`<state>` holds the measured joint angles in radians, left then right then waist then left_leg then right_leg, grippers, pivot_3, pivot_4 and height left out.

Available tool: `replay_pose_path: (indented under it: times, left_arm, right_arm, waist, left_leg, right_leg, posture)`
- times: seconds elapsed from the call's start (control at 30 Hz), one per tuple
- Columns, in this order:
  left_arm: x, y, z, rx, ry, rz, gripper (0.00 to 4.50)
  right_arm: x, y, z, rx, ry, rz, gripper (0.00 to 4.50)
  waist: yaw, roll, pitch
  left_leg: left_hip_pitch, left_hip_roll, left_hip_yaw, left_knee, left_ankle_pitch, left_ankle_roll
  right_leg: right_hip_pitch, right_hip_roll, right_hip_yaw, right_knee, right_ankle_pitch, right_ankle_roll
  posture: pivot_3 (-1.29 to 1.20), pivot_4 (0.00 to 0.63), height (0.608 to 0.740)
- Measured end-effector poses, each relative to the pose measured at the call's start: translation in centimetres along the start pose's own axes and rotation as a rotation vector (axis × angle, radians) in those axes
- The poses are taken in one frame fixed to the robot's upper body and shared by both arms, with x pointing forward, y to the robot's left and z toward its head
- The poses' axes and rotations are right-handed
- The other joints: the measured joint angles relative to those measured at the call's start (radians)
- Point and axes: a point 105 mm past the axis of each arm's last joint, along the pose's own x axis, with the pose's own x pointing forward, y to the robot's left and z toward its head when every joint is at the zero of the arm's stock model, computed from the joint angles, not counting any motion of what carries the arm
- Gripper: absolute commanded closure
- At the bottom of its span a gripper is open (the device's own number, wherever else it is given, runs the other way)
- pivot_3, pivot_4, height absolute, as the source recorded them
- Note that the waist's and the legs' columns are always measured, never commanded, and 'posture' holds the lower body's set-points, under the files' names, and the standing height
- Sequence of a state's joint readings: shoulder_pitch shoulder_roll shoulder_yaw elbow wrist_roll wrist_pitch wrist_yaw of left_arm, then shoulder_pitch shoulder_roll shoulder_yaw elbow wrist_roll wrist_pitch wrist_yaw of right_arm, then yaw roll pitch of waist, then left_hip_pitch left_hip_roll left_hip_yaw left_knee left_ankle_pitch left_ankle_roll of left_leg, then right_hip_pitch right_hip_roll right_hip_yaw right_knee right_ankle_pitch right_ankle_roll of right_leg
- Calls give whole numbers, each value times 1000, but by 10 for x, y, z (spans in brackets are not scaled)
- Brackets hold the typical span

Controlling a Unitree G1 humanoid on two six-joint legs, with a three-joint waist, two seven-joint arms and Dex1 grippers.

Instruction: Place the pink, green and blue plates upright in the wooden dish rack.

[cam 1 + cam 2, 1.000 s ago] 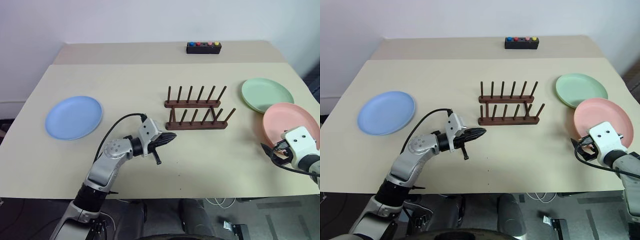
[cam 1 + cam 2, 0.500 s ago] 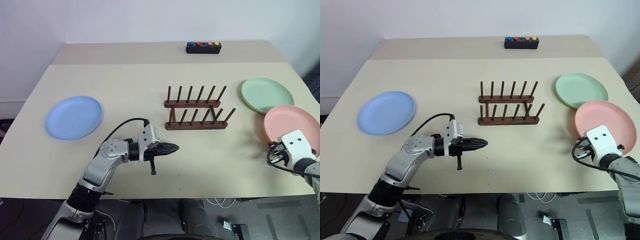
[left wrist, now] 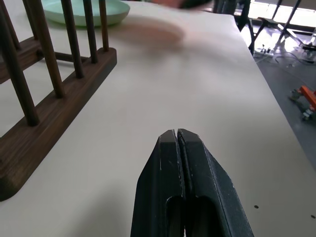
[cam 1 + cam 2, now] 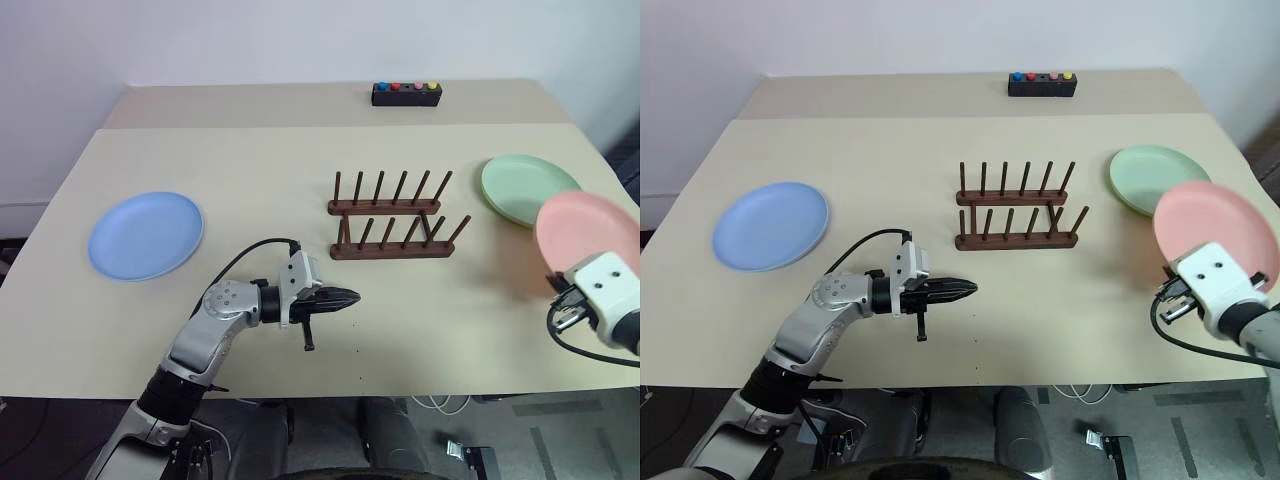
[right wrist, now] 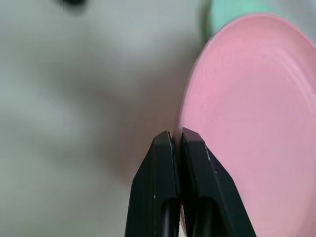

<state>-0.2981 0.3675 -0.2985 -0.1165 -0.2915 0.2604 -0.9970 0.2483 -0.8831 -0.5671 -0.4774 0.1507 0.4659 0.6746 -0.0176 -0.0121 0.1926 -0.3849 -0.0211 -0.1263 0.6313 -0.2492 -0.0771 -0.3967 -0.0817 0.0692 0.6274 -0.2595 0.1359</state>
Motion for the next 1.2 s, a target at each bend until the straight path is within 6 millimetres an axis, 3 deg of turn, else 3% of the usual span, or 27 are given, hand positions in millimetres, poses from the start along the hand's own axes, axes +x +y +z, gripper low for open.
replay_pose_path:
  times: [0.13, 0.23, 0.37, 0.5, 0.9, 1.2]
  left_arm:
    - [3, 3, 1, 12, -17, 4, 4500]
    - [5, 3, 1, 11, -26, 5, 4500]
    - [5, 4, 1, 19, -30, 12, 4500]
    - [4, 6, 1, 20, -28, 26, 4500]
    - [1, 6, 1, 15, -30, 73, 4500]
    - [1, 7, 1, 9, -23, 72, 4500]
  right_arm:
    - [0, -34, 79, 64, -342, -80, 4449]
    - [-1, -46, 121, 129, -549, -114, 4449]
    - [11, -20, 152, 266, -689, 173, 4449]
    - [8, 5, 171, 353, -779, 448, 4449]
    - [16, 21, 156, 519, -778, 674, 4449]
    - [27, 20, 144, 649, -765, 653, 4449]
  waist:
    - [1, -1, 1]
    - [5, -2, 1]
    - [5, -1, 1]
    - [6, -1, 1]
    - [5, -1, 1]
    - [4, 0, 1]
  left_leg:
    - [-1, 0, 0, 1, 0, 0]
    - [-2, 0, -1, 0, 0, 0]
    - [-5, 0, -2, -1, 0, 1]
    - [-6, 0, -2, -1, -1, 1]
    - [-5, 0, -2, -1, -1, 1]
    - [-5, 0, -2, 0, -1, 1]
  right_leg:
    - [0, 0, 0, 0, 1, -1]
    - [-1, 0, -1, -1, 1, 0]
    - [-3, 0, -1, -3, 3, 3]
    - [-4, 0, -2, -3, 3, 3]
    - [-5, 0, -2, -1, 3, 3]
    - [-5, 0, -2, 0, 3, 3]
  posture:
    - [0, 150, 740]
    - [0, 150, 740]
    - [0, 150, 740]
    - [0, 150, 740]
    - [0, 150, 740]
    - [0, 150, 740]
